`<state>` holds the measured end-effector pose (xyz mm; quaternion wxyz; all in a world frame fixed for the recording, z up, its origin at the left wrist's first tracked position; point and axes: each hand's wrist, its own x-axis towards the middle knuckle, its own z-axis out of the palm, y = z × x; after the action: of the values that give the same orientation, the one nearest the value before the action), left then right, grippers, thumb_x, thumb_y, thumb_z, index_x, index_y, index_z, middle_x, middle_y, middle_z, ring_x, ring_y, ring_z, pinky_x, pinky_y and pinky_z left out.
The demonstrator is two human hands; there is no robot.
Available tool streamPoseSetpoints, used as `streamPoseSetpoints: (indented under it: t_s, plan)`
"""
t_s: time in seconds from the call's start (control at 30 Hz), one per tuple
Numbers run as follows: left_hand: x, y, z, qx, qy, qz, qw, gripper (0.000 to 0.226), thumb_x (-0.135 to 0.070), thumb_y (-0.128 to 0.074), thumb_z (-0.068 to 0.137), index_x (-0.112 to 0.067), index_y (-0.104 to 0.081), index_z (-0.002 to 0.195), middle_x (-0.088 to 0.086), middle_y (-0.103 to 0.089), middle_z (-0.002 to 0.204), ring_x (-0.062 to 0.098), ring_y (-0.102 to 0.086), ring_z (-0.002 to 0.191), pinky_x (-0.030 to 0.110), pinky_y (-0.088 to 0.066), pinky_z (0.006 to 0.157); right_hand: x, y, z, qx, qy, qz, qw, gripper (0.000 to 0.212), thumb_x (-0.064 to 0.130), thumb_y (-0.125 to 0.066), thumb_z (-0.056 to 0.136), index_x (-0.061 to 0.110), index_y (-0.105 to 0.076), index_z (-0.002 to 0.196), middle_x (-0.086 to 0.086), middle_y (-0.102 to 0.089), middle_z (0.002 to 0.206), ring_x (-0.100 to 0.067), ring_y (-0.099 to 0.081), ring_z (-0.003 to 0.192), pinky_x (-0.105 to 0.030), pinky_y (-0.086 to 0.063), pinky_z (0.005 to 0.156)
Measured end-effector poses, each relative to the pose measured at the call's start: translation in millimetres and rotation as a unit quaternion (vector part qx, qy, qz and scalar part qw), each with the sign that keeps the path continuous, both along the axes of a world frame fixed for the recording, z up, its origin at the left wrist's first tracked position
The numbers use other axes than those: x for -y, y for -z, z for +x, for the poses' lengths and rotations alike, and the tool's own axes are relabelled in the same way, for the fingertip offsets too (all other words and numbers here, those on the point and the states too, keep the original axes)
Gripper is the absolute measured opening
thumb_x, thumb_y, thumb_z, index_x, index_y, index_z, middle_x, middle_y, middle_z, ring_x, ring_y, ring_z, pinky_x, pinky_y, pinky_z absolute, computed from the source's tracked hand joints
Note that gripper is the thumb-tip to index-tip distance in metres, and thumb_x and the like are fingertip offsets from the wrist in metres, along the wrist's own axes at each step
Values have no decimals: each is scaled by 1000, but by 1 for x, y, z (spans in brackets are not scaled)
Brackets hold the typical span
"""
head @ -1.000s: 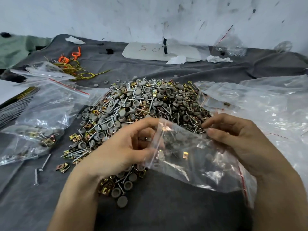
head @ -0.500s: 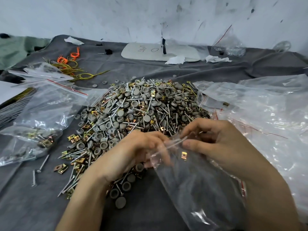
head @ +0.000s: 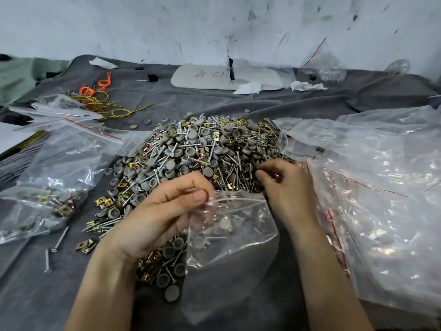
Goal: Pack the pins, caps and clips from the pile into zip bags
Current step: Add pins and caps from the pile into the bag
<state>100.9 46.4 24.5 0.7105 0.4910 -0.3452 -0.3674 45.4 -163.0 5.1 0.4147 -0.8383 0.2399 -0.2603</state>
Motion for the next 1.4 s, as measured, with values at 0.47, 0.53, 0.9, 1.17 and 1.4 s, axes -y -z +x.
streamPoseSetpoints:
  t_s: [0.47,0.53,0.9,1.17,1.4]
  plan:
    - [8,-3,-7,15,49,11,999,14,-34,-76,84,-20,-74,89,1,-64,93,13,-58,85,22,-50,78,-10,4,16,22,42,-77,996,8,14,-66,84,18,-60,82,2,-56,95,-9,-51,75,-17,-39,59]
    - [9,-4,-8,25,42,12,999,15,-34,-75,84,-20,-73,88,5,-62,95,17,-57,90,25,-49,81,-9,-5,6,83,22,36,996,17,10,-65,85,23,-57,78,5,-62,87,-6,-57,72,-14,-45,63]
    - [13,-22,-22,400,-113,126,901,12,-27,-49,80,-21,-60,79,-4,-55,98,18,-55,91,21,-43,79,-15,-71,-46,210,-202,107,951,18,9,-73,79,23,-65,88,3,-75,84,-12,-71,85,-24,-56,77]
    - [13,-13,-12,356,-167,37,919,8,-23,-47,82,-24,-55,80,2,-59,98,17,-56,95,25,-43,80,-11,-68,-44,179,-146,81,970,9,18,-68,86,26,-72,89,9,-72,88,-5,-66,81,-16,-53,70]
    - [11,-5,-4,254,-217,-45,941,19,-22,-49,79,-35,-63,79,-10,-61,94,14,-54,91,30,-42,75,-6,-16,-11,-172,-37,-25,984,26,25,-78,78,25,-56,63,9,-60,67,-8,-57,63,-24,-39,55]
